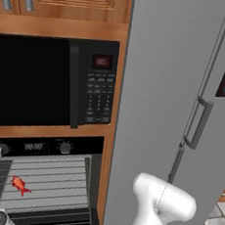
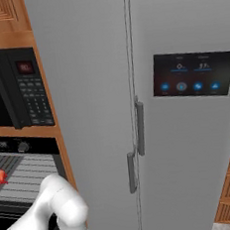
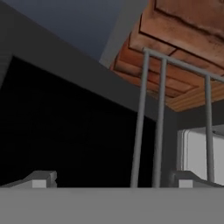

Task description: Take the fish from the oven and place it on the plate on the counter.

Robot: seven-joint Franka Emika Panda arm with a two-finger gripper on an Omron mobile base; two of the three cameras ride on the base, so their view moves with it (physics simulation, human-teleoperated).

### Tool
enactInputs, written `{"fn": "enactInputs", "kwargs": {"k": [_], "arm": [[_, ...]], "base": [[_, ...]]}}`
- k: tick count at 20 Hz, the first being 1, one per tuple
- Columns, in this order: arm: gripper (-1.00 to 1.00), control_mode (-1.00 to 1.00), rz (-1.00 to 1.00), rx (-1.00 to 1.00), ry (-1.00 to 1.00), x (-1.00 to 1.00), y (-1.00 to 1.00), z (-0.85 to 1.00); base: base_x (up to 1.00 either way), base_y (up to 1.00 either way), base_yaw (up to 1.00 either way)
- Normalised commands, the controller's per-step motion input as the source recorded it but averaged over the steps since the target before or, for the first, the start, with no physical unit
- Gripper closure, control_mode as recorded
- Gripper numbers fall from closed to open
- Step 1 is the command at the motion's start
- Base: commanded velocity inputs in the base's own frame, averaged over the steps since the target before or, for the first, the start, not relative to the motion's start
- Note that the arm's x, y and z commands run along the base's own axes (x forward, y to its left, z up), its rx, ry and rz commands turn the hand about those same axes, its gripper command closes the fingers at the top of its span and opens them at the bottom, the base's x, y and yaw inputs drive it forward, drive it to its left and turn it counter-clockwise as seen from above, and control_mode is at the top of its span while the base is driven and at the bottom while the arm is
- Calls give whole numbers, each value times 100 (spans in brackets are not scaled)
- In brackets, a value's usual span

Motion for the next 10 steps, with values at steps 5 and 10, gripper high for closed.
{"fn": "enactInputs", "kwargs": {"k": [5,10], "arm": [[-100,-100,0,4,-13,-49,0,44],[-100,-100,-3,12,-15,-9,-4,75]], "base": [[0,0,0],[0,0,0]]}}
